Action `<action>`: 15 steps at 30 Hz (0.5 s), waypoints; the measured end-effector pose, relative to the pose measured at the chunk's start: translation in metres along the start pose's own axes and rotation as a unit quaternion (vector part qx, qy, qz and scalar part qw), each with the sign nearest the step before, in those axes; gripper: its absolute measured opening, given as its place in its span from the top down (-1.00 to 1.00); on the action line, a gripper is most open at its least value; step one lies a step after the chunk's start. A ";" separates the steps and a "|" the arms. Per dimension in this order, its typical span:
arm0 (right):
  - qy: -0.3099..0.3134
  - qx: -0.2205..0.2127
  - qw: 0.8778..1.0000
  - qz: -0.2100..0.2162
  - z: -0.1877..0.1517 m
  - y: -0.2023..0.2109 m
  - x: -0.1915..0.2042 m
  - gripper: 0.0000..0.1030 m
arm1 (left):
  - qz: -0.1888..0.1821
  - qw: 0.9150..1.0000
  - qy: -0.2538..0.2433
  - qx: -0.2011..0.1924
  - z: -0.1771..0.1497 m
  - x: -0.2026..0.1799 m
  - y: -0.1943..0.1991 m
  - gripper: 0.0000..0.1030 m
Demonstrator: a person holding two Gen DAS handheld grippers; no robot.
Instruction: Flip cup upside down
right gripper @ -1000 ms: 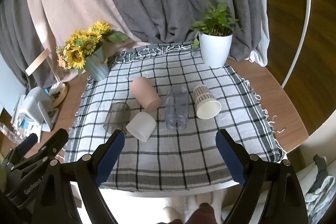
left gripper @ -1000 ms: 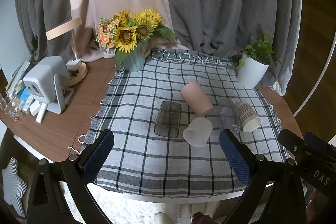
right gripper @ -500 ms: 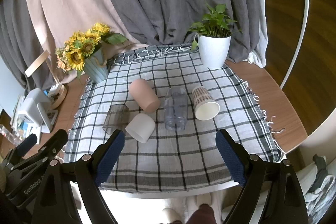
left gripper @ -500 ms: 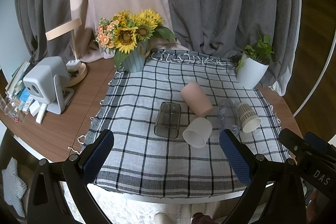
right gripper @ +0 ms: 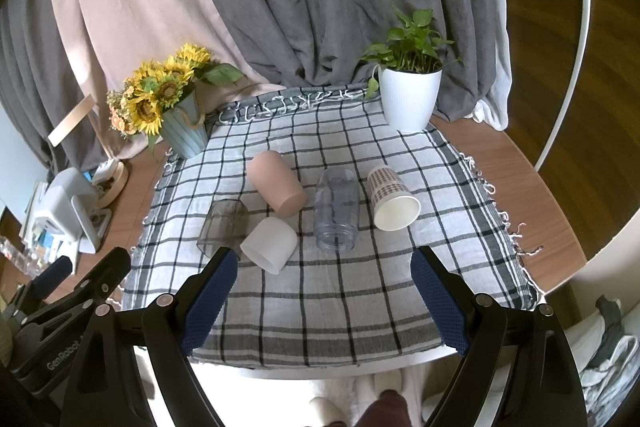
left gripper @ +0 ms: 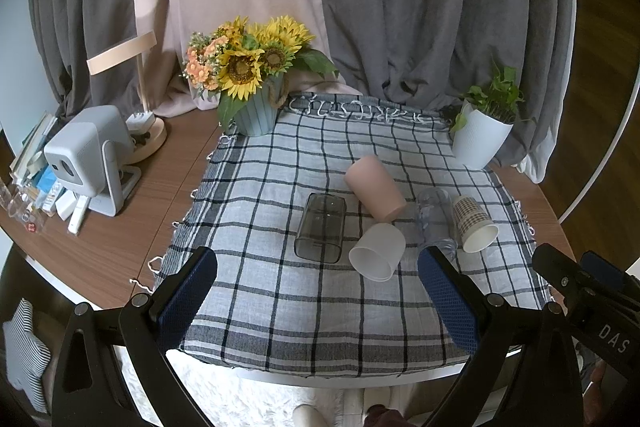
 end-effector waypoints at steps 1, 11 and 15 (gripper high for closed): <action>0.000 0.000 1.000 -0.001 0.000 0.000 0.001 -0.72 | 0.000 1.000 0.000 0.000 0.000 0.000 0.000 -0.99; 0.000 0.000 1.000 -0.002 -0.001 0.000 0.000 -0.72 | -0.001 1.000 -0.001 0.001 0.000 0.001 0.000 -0.99; 0.001 0.000 1.000 -0.003 0.000 -0.001 -0.001 -0.72 | -0.001 1.000 0.000 0.001 0.000 0.001 0.000 -0.99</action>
Point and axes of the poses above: each gripper's, at about its wrist camera, not at the fingertips, and y roughly against the way its jaws point, x to its left, z to its top, the point moved 1 cm from there along -y, roughly the way its jaws point, and after that the axes turned 3 degrees about -z, right-handed, at the moved point
